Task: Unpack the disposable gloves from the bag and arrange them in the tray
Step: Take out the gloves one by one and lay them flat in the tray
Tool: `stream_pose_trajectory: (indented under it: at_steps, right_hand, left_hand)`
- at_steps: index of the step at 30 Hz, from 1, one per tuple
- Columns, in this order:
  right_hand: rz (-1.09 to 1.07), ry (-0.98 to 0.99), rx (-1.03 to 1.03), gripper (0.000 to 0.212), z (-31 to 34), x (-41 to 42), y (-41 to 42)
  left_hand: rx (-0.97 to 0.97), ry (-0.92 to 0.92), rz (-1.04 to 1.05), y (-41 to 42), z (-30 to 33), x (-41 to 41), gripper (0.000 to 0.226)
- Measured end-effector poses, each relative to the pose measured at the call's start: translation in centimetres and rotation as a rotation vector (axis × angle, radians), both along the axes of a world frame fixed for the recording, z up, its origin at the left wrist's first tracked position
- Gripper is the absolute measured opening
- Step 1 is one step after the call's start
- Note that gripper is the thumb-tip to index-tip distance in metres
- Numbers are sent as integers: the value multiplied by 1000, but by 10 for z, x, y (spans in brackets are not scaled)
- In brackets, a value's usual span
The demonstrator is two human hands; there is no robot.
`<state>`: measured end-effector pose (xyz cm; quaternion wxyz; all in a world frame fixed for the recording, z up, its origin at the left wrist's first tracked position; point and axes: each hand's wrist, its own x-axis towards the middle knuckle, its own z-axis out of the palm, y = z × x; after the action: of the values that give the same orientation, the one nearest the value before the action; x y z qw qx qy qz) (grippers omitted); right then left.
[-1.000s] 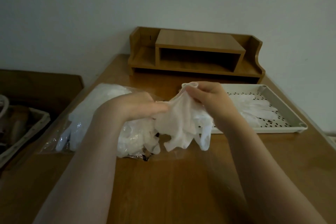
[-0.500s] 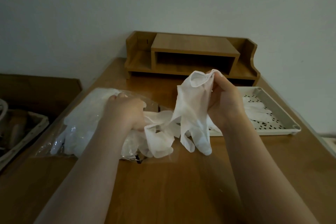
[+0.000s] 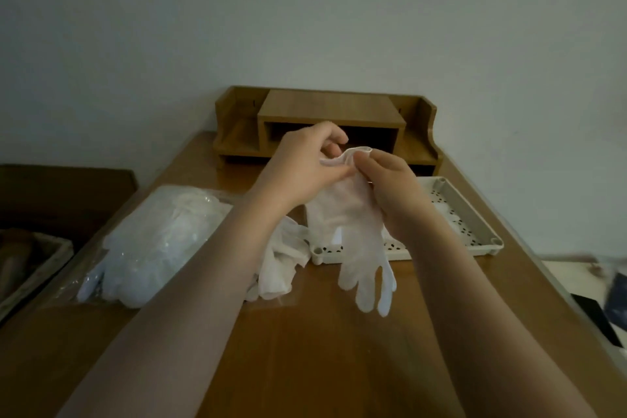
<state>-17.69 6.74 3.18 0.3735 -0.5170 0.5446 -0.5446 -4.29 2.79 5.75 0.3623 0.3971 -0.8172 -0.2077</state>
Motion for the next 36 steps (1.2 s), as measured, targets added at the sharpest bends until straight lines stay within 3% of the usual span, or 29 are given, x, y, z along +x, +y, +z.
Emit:
stream_pose_trajectory:
  at_steps: [4, 6, 9, 14, 17, 19, 22, 29, 33, 36]
  right_hand:
    - [-9, 21, 39, 34, -2, -19, 5]
    - [57, 39, 68, 45, 0, -32, 8]
    - [162, 186, 137, 33, 4, -56, 10]
    - [103, 19, 229, 16, -5, -93, 5]
    - [87, 183, 230, 21, -7, -109, 1]
    - [130, 276, 234, 21, -2, -116, -2]
    - [174, 399, 228, 21, 7, -121, -9]
    - [154, 769, 284, 23, -1, -132, -44]
    - [211, 894, 412, 32, -11, -138, -62]
    - [296, 1051, 545, 41, -21, -148, -68]
  left_hand:
    - [22, -9, 37, -8, -5, -14, 8]
    - [99, 120, 49, -12, -8, -17, 6]
    - [254, 366, 78, -17, -16, -22, 9]
    - [697, 698, 88, -28, -39, -33, 14]
    - [1076, 777, -114, -30, -46, -39, 14]
    - [1226, 696, -174, -34, -47, -46, 43]
    - [1178, 419, -173, -38, -49, -60, 73]
    - [1032, 149, -146, -44, -57, -78, 62]
    - [907, -56, -58, -54, -68, -83, 24]
    - [773, -110, 86, -66, -74, -80, 37]
